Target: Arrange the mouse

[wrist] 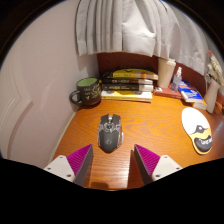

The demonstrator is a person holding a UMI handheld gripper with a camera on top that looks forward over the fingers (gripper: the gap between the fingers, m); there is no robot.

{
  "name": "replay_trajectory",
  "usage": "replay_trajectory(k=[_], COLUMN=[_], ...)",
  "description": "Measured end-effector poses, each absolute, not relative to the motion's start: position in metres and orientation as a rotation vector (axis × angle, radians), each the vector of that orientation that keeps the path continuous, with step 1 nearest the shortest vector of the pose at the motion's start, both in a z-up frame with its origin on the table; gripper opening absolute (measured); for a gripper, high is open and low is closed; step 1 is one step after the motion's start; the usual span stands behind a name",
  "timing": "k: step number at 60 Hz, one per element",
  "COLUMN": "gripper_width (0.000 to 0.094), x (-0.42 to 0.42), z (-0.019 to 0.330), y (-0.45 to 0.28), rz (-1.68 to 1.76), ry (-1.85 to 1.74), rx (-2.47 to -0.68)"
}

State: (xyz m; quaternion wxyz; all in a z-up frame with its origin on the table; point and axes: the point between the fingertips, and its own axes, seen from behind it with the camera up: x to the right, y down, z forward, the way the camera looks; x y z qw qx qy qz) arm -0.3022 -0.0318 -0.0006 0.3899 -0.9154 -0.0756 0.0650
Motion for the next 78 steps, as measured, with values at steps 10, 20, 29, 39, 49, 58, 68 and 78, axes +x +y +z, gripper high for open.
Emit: replay_trajectory(k=[10, 20, 29, 39, 49, 58, 68, 78], gripper_width=[0.0826, 0.0685, 0.0564, 0.0436, 0.0394, 0.0363, 0.0365, 0.0369], x=[-0.330, -0.328, -0.327, -0.327, -0.327, -0.319, -0.240, -0.120], z=[-0.015, -0.019, -0.019, -0.016, -0.017, 0.033, 0.180, 0.273], y=[0.015, 0.045, 0.048, 0.051, 0.053, 0.058, 0.082, 0.095], rz=[0.154, 0.090, 0.103, 0.071, 0.099, 0.169, 0.120, 0.039], ry=[-0.221, -0.181, -0.152, -0.190, -0.189, -0.293, -0.281, -0.218], rx=[-2.354, -2.368, -2.377, -2.387, -2.408, -2.368, -2.163, -2.022])
